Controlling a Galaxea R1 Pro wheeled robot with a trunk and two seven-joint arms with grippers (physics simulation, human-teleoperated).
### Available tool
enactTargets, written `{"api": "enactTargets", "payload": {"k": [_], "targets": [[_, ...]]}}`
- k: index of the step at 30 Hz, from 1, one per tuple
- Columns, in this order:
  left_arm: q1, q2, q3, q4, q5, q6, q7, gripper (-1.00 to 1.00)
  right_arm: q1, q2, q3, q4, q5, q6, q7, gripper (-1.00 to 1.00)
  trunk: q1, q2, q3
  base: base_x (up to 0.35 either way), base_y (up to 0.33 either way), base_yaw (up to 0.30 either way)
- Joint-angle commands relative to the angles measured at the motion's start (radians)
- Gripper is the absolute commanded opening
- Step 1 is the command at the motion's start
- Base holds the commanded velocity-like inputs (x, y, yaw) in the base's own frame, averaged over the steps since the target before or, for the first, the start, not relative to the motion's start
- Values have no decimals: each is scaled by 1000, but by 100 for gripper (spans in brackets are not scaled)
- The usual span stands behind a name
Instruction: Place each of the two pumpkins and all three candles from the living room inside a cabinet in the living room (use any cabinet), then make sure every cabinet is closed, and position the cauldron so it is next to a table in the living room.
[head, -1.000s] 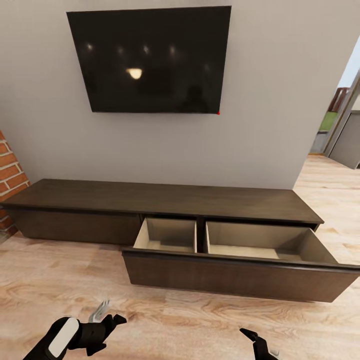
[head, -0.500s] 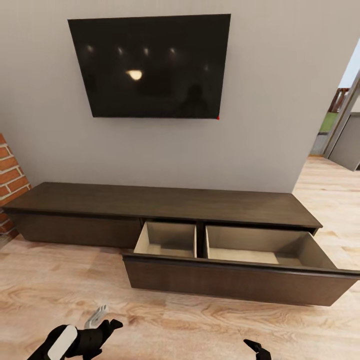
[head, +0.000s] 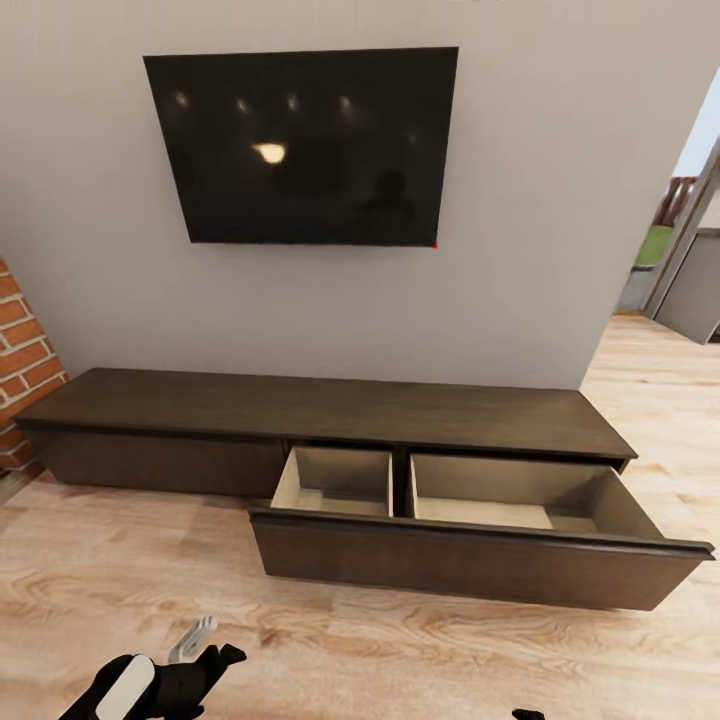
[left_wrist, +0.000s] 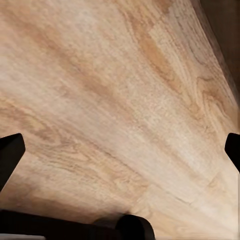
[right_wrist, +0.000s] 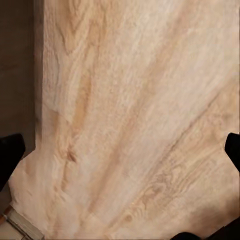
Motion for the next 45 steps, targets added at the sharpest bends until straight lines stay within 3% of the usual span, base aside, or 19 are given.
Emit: {"api": "enactTargets", "payload": {"k": [1,6,14,20,25,28,45], "targets": [[0,0,0,0,0,0,0,100,0,-6,0,0,8,0,-37,100,-4,7,3,-3,0,0],[0,0,0,0,0,0,0,100,0,-16,2,-4,19,-1,-103,100,-23,42,19,-1,0,0],[0,-1,-1,2,0,0,8,100,0,-22,14,-54,23,-3,-116,100,-54,98,44,0,0,0],[0,-1,-14,2,-2,0,10,100,0,-23,24,-58,24,-88,-116,100,-54,98,44,0,0,0],[0,-1,-28,2,-3,-1,11,100,0,-24,79,-58,24,-114,-116,100,-54,98,44,-45,0,0],[0,-1,-30,2,-3,-2,11,100,0,-24,91,-58,24,-116,-116,100,-54,98,44,-132,5,0],[0,-1,-31,2,-3,0,10,100,0,-26,99,-58,24,-118,-116,100,-54,98,38,-94,57,-76]]}}
